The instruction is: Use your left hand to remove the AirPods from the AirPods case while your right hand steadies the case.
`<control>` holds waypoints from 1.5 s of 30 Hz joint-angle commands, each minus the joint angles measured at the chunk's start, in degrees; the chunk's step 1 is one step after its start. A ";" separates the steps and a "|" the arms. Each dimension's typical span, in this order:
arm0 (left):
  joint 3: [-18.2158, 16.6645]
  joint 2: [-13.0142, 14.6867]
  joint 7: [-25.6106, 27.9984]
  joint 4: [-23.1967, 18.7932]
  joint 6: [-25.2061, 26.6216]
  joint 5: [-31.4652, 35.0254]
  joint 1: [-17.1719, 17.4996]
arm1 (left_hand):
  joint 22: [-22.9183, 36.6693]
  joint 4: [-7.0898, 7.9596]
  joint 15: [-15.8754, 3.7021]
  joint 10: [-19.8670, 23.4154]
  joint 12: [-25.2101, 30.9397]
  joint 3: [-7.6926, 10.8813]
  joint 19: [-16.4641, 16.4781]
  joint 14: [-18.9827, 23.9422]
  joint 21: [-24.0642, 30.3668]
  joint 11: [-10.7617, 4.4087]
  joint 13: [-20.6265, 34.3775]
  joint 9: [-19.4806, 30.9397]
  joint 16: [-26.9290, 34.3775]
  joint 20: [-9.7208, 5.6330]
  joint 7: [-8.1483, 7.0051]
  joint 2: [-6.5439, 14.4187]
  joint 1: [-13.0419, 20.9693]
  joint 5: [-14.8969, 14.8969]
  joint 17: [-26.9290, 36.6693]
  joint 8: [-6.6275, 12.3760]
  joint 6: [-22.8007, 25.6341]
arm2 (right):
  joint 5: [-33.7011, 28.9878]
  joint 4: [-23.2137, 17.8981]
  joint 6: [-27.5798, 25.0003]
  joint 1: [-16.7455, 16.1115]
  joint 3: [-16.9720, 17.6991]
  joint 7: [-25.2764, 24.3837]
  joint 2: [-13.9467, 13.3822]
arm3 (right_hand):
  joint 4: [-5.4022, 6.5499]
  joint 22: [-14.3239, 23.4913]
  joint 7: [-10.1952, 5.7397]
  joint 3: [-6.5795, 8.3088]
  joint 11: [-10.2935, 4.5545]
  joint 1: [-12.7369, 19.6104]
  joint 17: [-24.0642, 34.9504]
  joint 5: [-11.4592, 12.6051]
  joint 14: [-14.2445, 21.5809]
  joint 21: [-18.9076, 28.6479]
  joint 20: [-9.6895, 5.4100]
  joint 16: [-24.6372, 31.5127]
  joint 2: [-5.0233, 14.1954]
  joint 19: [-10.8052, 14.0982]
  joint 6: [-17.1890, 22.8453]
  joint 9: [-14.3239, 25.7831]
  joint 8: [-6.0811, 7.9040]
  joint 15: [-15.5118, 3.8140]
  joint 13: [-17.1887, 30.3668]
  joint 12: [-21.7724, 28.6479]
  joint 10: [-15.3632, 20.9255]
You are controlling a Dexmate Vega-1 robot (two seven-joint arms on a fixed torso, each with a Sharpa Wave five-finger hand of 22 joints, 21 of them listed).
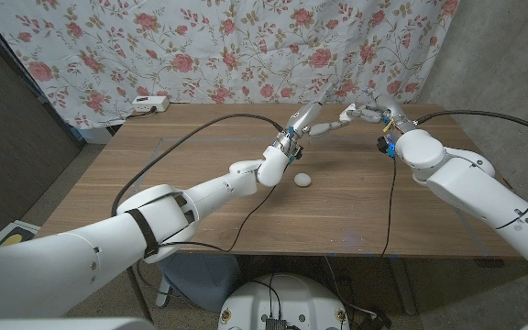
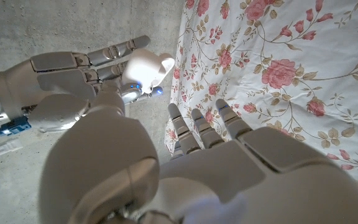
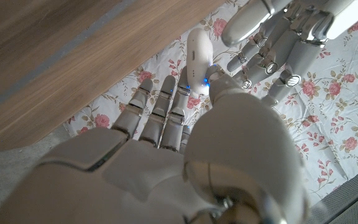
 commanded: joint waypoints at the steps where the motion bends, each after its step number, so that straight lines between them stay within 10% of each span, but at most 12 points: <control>1: -1.81 1.71 -0.35 -3.46 1.26 -1.52 2.16 | 0.27 0.11 0.00 -0.25 -0.19 -0.32 -0.32 -0.39 0.05 0.22 -0.18 0.00 0.25 -0.04 -0.58 -0.02 -0.85 -0.16 -0.11 0.40 -1.16 | 2.81 2.02 2.07 -2.50 3.84 -2.88 2.49 | -0.35 0.22 0.08 -0.49 -7.95 1.61 0.57 0.15 6.32 0.57 -1.36 2.62 -0.29 1.73 0.70 0.13 -0.43 -8.40 1.14 1.09 8.95; 9: -4.30 3.82 -2.78 -9.49 4.62 -3.43 5.78 | 0.28 -0.15 -0.12 0.58 -0.16 -0.25 -0.36 -0.40 0.11 0.22 -0.57 -0.01 0.51 0.04 -1.42 -0.09 -0.93 -0.10 -0.62 0.32 -1.70 | 4.90 2.94 5.74 -4.81 6.55 -4.72 4.39 | -0.08 0.21 -0.25 -1.00 -8.19 1.82 0.08 0.17 5.66 0.72 0.29 1.68 -0.72 2.53 2.39 0.15 -0.20 -7.29 0.77 1.27 8.86; 17: -6.45 5.45 -5.36 -13.82 7.02 -5.05 8.26 | 0.28 -0.44 -0.59 1.96 0.04 -0.06 -0.15 0.84 0.27 -0.07 -1.00 -0.02 1.10 0.12 -1.58 0.00 -0.90 -0.04 -1.16 0.47 -1.64 | 7.87 4.26 10.52 -6.50 9.06 -4.19 6.03 | 0.60 1.14 -3.02 -1.81 -8.99 2.59 -1.38 -0.25 6.04 5.72 1.08 0.30 0.90 14.41 4.87 0.25 -0.35 -5.50 1.45 1.63 5.88; 22: -7.32 6.06 -5.14 -15.64 8.55 -4.72 9.58 | 0.28 -0.62 -0.69 2.74 0.13 0.09 0.02 1.52 0.37 -0.15 -1.25 -0.03 1.36 0.24 -1.58 0.10 -0.85 -0.02 -1.49 0.53 -1.63 | 10.32 5.42 12.98 -6.90 9.96 -2.60 6.63 | 0.87 1.90 -4.40 -1.93 -8.84 3.20 -2.33 -0.42 8.48 11.70 -5.87 -0.50 2.22 26.31 5.00 0.35 -0.91 -6.44 3.12 2.78 3.68; 23: -7.41 6.26 -5.58 -16.05 8.81 -4.79 9.76 | 0.28 -0.62 -0.79 2.82 0.13 0.11 0.05 1.72 0.38 -0.15 -1.29 -0.03 1.43 0.26 -1.51 0.14 -0.88 -0.01 -1.53 0.54 -1.64 | 10.97 5.80 13.70 -6.97 10.17 -2.03 6.80 | 1.39 1.83 -5.08 -1.51 -8.75 3.20 -2.58 -0.35 10.34 16.02 -11.48 -1.42 2.96 34.41 4.97 0.44 -1.13 -7.14 4.95 3.76 1.38; 31: -8.48 6.71 -6.23 -17.91 10.18 -5.34 11.36 | 0.28 -0.92 -0.84 3.81 0.22 0.41 0.15 2.41 0.45 -0.19 -1.63 -0.03 1.62 0.33 -1.52 0.38 -0.67 0.02 -1.99 0.59 -1.69 | 15.01 7.57 16.43 -7.32 11.09 0.65 7.25 | 2.11 0.60 -6.18 0.07 -8.69 2.70 -2.16 -0.24 13.81 18.86 -14.36 -2.44 3.40 39.68 4.43 0.53 -1.38 -7.20 7.40 4.78 -2.25; 45: -9.48 7.27 -6.80 -20.89 12.42 -5.74 13.70 | 0.27 -1.18 -0.83 4.69 0.10 0.91 0.22 3.05 0.52 -0.07 -2.12 -0.04 1.77 0.45 -1.46 0.98 -0.56 0.01 -2.59 0.65 -1.73 | 22.34 10.17 21.07 -8.96 12.20 4.55 8.27 | 0.65 0.24 -4.21 1.27 -6.05 4.80 0.19 0.43 21.07 19.53 -16.32 -0.38 2.57 39.74 5.64 0.72 -0.94 -10.29 8.15 6.33 -2.71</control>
